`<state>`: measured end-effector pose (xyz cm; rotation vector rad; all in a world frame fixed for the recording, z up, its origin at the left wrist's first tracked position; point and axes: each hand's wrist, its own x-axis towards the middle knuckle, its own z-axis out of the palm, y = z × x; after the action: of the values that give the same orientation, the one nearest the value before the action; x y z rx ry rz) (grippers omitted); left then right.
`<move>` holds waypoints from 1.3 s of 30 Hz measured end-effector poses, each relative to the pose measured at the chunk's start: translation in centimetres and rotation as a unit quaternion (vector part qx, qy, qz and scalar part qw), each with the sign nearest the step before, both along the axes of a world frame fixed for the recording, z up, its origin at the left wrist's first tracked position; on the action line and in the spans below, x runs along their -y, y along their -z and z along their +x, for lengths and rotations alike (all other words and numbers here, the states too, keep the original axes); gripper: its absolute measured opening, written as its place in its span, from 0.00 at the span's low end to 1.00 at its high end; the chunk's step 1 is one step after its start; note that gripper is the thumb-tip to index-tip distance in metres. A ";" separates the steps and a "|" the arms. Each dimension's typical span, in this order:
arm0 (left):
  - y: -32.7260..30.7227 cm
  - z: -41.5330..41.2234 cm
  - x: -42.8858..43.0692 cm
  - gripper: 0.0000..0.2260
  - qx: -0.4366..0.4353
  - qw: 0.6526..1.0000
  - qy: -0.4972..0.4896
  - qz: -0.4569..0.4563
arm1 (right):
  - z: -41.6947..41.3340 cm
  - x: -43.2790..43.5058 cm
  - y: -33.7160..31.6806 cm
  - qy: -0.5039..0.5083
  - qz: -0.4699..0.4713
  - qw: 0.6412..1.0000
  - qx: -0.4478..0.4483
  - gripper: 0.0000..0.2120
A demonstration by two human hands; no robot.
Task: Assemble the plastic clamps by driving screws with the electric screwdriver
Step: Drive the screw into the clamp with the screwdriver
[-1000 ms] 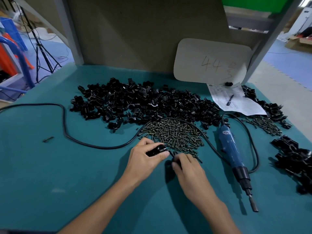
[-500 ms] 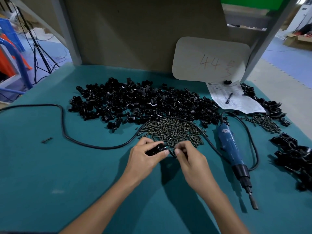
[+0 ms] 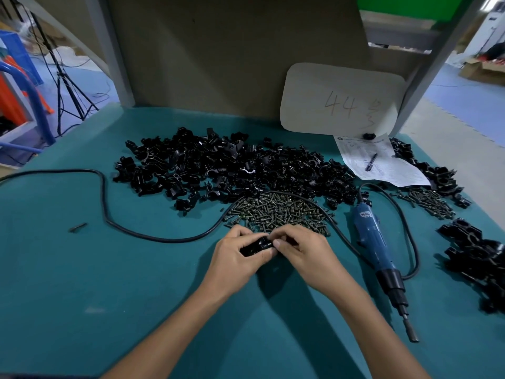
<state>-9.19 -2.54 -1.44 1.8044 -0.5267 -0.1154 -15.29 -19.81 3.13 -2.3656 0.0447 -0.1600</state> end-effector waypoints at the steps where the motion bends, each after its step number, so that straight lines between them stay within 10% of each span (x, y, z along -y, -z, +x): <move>1: 0.1 0.0 0.0 0.15 0.003 1.000 -0.001 0.004 | 0.0 0.1 0.1 -0.003 0.023 1.000 0.001 0.08; 8: 0.2 0.0 0.3 0.16 0.027 0.999 -0.011 0.015 | 0.7 0.8 0.7 0.042 0.289 0.955 -0.060 0.04; 15: 0.4 -0.1 0.4 0.15 0.053 0.998 0.000 0.036 | 1.0 0.6 0.3 0.025 0.052 0.995 -0.078 0.12; 26: -1.3 3.4 6.9 0.18 0.206 0.966 0.001 0.158 | 2.2 3.5 -2.9 0.122 0.064 0.991 -0.003 0.06; 34: 0.1 4.6 -0.2 0.18 0.400 0.865 0.076 0.292 | 0.3 0.0 0.4 0.009 0.123 0.990 -0.064 0.07; 39: -0.1 3.8 -1.9 0.20 0.366 0.873 0.070 0.314 | 0.4 -1.5 0.4 -0.019 0.085 0.994 -0.070 0.06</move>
<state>-5.41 -0.66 -1.30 2.4335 -1.2739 0.3612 -14.93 -18.35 2.75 -2.2015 0.0771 0.0286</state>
